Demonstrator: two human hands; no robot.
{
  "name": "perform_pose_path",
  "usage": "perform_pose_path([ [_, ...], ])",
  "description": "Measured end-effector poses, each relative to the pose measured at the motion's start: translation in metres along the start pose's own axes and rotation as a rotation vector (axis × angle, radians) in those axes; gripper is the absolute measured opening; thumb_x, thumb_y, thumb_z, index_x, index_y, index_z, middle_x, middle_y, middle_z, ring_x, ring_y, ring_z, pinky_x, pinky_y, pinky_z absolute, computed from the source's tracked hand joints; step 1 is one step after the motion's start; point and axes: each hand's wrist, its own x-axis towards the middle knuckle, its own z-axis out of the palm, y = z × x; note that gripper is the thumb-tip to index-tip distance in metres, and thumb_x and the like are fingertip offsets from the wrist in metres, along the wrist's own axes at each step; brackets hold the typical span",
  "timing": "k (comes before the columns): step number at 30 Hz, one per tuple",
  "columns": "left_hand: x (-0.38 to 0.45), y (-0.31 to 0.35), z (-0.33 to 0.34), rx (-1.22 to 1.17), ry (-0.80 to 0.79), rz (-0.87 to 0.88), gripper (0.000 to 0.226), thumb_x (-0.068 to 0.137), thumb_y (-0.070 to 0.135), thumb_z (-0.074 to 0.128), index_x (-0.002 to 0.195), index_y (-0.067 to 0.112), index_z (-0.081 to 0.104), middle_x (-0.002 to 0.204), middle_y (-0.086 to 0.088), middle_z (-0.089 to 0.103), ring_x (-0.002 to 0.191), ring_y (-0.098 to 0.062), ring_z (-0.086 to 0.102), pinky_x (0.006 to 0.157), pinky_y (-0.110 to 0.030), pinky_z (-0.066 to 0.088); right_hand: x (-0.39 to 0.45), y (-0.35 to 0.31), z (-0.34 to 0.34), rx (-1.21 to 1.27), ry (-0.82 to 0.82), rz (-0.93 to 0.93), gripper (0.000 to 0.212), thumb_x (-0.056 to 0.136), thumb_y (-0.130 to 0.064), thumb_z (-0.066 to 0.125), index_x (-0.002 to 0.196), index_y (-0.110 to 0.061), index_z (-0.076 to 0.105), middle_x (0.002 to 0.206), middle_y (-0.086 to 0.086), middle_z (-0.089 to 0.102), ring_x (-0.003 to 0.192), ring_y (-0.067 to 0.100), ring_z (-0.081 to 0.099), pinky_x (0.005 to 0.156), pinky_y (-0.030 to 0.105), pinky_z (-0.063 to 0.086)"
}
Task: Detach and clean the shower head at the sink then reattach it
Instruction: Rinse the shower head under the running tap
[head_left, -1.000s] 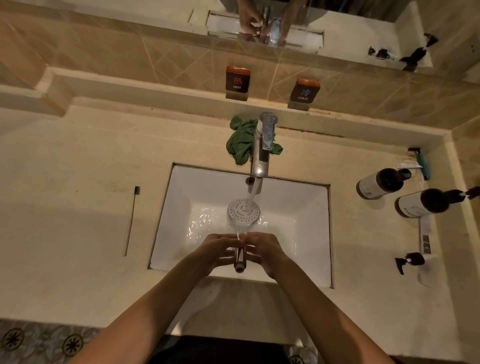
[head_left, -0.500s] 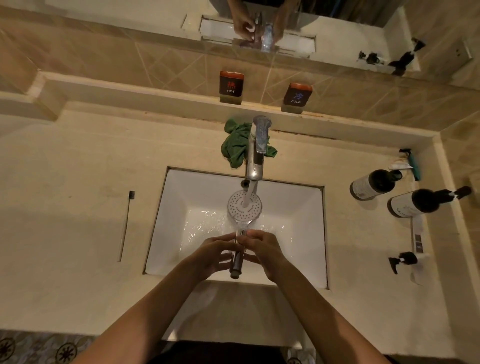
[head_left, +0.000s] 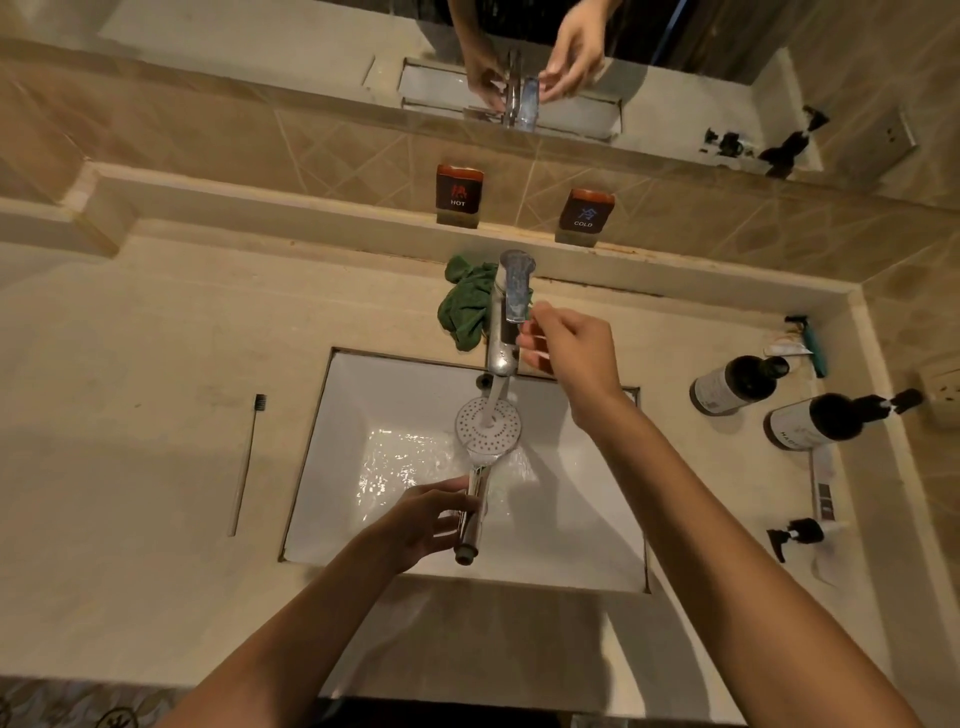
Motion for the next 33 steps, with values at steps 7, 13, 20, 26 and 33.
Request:
perform_pose_path([
  [7, -0.001, 0.002, 0.003, -0.006, 0.008, 0.003, 0.045, 0.084, 0.009, 0.073, 0.127, 0.018, 0.070, 0.125, -0.020, 0.067, 0.107, -0.030, 0.064, 0.082, -0.034, 0.057, 0.020, 0.000, 0.014, 0.135, -0.010, 0.094, 0.035, 0.094, -0.012, 0.075, 0.125, 0.002, 0.070, 0.104, 0.012, 0.079, 0.088, 0.014, 0.079, 0.081, 0.025, 0.064],
  [13, 0.001, -0.001, 0.002, -0.007, 0.018, 0.002, 0.043, 0.083, 0.009, 0.073, 0.125, 0.019, 0.071, 0.131, -0.022, 0.065, 0.106, -0.028, 0.064, 0.078, -0.031, 0.057, 0.018, 0.014, 0.018, 0.078, 0.032, 0.076, 0.027, 0.093, -0.014, 0.075, 0.118, -0.004, 0.074, 0.098, 0.010, 0.079, 0.085, 0.018, 0.079, 0.074, 0.024, 0.063],
  [20, -0.002, -0.001, 0.002, -0.014, 0.031, 0.025, 0.051, 0.083, 0.007, 0.073, 0.132, 0.018, 0.067, 0.130, -0.022, 0.065, 0.120, -0.037, 0.064, 0.085, -0.036, 0.057, 0.015, 0.019, 0.017, 0.108, 0.022, 0.061, 0.016, 0.093, -0.013, 0.076, 0.109, -0.010, 0.077, 0.079, 0.002, 0.080, 0.075, 0.016, 0.075, 0.076, 0.032, 0.065],
  [26, -0.009, 0.001, 0.003, -0.010, 0.056, 0.037, 0.052, 0.083, 0.005, 0.073, 0.134, 0.014, 0.064, 0.126, -0.020, 0.069, 0.117, -0.036, 0.066, 0.074, -0.032, 0.058, 0.005, 0.018, 0.018, 0.136, -0.012, 0.058, 0.014, 0.097, -0.017, 0.071, 0.104, -0.007, 0.076, 0.080, 0.008, 0.075, 0.068, 0.015, 0.066, 0.066, 0.027, 0.061],
  [33, -0.020, -0.001, -0.004, -0.031, 0.079, 0.051, 0.045, 0.083, 0.006, 0.073, 0.127, 0.014, 0.069, 0.122, -0.018, 0.072, 0.101, -0.028, 0.069, 0.077, -0.034, 0.057, -0.042, 0.088, 0.006, -0.130, -0.115, 0.185, 0.015, 0.094, -0.013, 0.067, 0.085, -0.002, 0.074, 0.073, 0.011, 0.067, 0.071, 0.022, 0.062, 0.068, 0.038, 0.058],
])
